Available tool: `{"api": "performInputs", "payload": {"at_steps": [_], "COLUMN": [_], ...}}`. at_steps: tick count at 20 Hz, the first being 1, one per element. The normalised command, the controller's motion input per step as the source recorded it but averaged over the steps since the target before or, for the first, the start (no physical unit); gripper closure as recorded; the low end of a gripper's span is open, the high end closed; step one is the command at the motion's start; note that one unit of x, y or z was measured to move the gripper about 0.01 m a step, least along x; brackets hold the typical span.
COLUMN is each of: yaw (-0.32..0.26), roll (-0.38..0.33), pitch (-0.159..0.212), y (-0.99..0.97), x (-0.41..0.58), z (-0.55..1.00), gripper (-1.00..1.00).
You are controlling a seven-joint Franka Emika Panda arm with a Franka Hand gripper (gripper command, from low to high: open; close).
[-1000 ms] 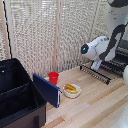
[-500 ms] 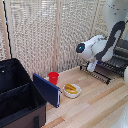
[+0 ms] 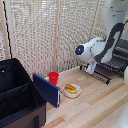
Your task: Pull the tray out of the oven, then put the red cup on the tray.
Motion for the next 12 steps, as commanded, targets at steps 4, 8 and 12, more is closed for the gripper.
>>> {"api": "performInputs", "payload": {"at_steps": [4,8,12], "yaw": [-0.166,-0.197,-0.25], "roll": [0.062,0.042,0.123], "pitch": [-0.066,-0.115,-0.123], "y": [0.26,0.35,0.25], "x": [0.058,0.112,0.0], "z": [0.74,0.59,0.38], "gripper": [-1.0,-1.0,-1.0]}}
